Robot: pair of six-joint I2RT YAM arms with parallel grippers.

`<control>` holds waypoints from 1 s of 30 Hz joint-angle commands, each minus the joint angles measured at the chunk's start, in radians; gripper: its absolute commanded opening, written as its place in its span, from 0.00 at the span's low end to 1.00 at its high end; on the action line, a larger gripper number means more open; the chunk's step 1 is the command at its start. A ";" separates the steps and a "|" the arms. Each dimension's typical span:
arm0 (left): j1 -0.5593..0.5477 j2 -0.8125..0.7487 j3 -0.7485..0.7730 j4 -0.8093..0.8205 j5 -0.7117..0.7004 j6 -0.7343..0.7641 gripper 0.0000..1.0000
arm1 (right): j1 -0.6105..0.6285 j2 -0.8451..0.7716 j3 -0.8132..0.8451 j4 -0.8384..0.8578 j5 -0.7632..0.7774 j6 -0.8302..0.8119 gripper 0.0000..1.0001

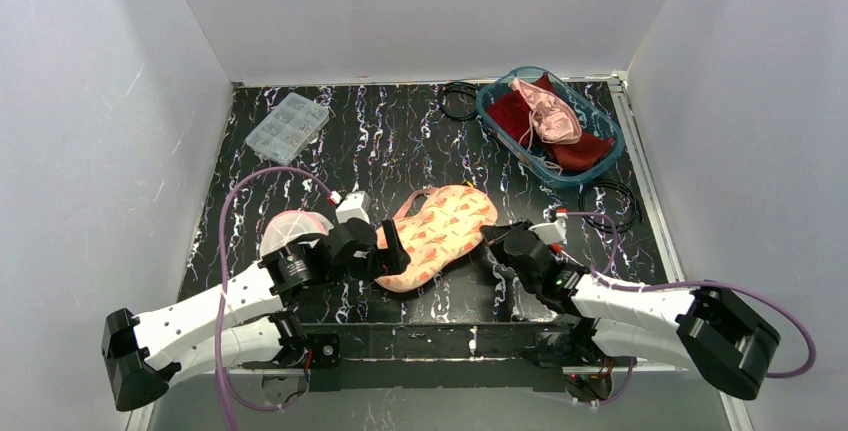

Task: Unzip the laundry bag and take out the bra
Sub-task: Adjust the laundry bag at the center of the board.

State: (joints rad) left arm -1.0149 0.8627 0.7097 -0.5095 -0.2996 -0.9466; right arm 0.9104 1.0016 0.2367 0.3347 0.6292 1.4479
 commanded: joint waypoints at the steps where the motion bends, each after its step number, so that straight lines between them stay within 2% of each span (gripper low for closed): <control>1: -0.007 -0.013 -0.048 -0.009 0.005 -0.067 0.88 | 0.060 0.066 0.063 -0.045 0.117 0.069 0.01; 3: -0.023 -0.031 -0.082 -0.014 0.017 -0.110 0.88 | 0.073 0.074 0.065 -0.070 0.098 0.031 0.01; 4: -0.034 -0.040 -0.102 -0.014 0.020 -0.132 0.88 | 0.073 0.069 0.064 -0.077 0.075 0.003 0.07; 8: -0.066 -0.053 -0.155 -0.014 0.025 -0.191 0.88 | 0.074 0.004 0.086 -0.180 -0.004 -0.111 0.58; 10: -0.078 -0.047 -0.163 -0.014 0.025 -0.203 0.88 | 0.075 -0.051 0.108 -0.278 -0.018 -0.168 0.74; 12: -0.088 -0.036 -0.163 -0.014 0.026 -0.210 0.88 | 0.074 -0.100 0.134 -0.344 -0.038 -0.264 0.82; 13: -0.092 -0.027 -0.159 -0.014 0.028 -0.211 0.88 | 0.074 -0.121 0.155 -0.409 -0.045 -0.332 0.90; 17: -0.109 -0.007 -0.150 -0.014 0.039 -0.211 0.88 | 0.025 -0.117 0.263 -0.496 -0.113 -0.596 0.92; 21: -0.126 -0.008 -0.156 -0.013 0.047 -0.228 0.87 | -0.205 0.016 0.378 -0.504 -0.370 -0.797 0.89; 24: -0.134 -0.004 -0.163 -0.013 0.049 -0.234 0.87 | -0.367 0.151 0.415 -0.438 -0.541 -0.864 0.86; 30: -0.142 0.053 -0.179 0.056 0.087 -0.206 0.86 | -0.433 0.423 0.522 -0.304 -0.721 -0.915 0.81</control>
State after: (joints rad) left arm -1.1481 0.8764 0.5476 -0.4927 -0.2317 -1.1660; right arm 0.4961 1.2915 0.6697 -0.0723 0.1150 0.6289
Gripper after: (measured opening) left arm 0.870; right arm 0.838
